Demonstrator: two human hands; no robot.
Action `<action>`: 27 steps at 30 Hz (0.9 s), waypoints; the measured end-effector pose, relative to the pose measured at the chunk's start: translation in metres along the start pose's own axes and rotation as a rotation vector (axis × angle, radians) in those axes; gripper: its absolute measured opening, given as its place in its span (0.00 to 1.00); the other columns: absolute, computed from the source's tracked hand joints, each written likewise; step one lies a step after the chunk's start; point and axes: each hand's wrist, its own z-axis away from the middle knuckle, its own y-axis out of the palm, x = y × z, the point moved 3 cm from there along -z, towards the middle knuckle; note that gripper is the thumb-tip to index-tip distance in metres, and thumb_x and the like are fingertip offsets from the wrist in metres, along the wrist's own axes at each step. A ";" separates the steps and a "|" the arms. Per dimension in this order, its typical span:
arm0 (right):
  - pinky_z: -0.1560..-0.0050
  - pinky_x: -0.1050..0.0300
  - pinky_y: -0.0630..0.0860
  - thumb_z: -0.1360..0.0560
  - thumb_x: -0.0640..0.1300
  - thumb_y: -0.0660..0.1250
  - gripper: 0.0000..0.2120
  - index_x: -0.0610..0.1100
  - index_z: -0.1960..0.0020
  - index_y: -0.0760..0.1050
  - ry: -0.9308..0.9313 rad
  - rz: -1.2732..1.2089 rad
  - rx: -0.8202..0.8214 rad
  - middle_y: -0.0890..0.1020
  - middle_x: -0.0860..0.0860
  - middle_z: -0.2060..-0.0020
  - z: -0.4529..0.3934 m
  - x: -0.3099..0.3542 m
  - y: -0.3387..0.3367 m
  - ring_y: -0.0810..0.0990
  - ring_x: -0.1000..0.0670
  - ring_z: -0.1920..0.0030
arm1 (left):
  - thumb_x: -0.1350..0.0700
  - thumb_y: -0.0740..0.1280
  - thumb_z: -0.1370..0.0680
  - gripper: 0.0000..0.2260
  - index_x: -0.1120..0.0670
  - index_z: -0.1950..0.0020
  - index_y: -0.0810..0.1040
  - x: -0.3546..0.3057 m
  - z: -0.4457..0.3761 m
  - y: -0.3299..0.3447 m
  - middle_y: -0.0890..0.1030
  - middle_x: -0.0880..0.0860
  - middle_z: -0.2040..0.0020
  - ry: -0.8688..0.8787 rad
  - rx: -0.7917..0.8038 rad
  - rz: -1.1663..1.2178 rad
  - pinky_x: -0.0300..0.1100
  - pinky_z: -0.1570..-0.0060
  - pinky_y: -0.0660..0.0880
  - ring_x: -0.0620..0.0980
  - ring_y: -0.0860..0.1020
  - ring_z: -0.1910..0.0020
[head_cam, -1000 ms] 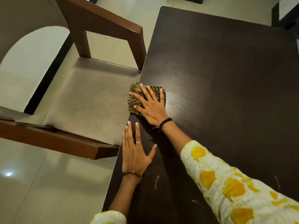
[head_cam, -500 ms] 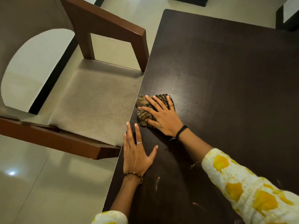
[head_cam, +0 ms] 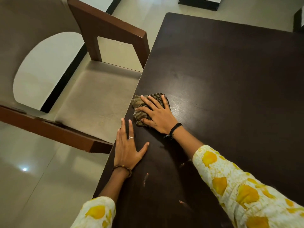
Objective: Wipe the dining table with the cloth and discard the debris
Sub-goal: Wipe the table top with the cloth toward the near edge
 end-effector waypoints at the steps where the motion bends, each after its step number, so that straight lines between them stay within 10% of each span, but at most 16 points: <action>1: 0.30 0.38 0.37 0.23 0.57 0.55 0.22 0.55 0.30 0.63 0.002 0.000 0.002 0.53 0.52 0.24 0.006 -0.004 0.000 0.49 0.49 0.25 | 0.36 0.57 0.29 0.40 0.56 0.25 0.47 0.001 0.000 0.000 0.52 0.64 0.26 0.004 0.005 -0.008 0.57 0.35 0.62 0.60 0.57 0.31; 14: 0.30 0.39 0.37 0.27 0.62 0.44 0.28 0.57 0.30 0.62 0.096 0.017 0.035 0.54 0.52 0.25 0.156 -0.090 -0.023 0.50 0.48 0.25 | 0.36 0.54 0.26 0.35 0.52 0.24 0.52 -0.121 0.066 0.031 0.52 0.59 0.25 0.256 0.163 -0.094 0.56 0.30 0.43 0.56 0.50 0.26; 27: 0.34 0.49 0.26 0.27 0.64 0.43 0.30 0.58 0.29 0.60 0.309 -0.050 0.056 0.50 0.53 0.25 0.314 -0.183 -0.050 0.45 0.52 0.25 | 0.36 0.53 0.24 0.33 0.53 0.25 0.54 -0.237 0.140 0.091 0.57 0.58 0.26 0.426 0.323 -0.126 0.58 0.32 0.50 0.54 0.53 0.27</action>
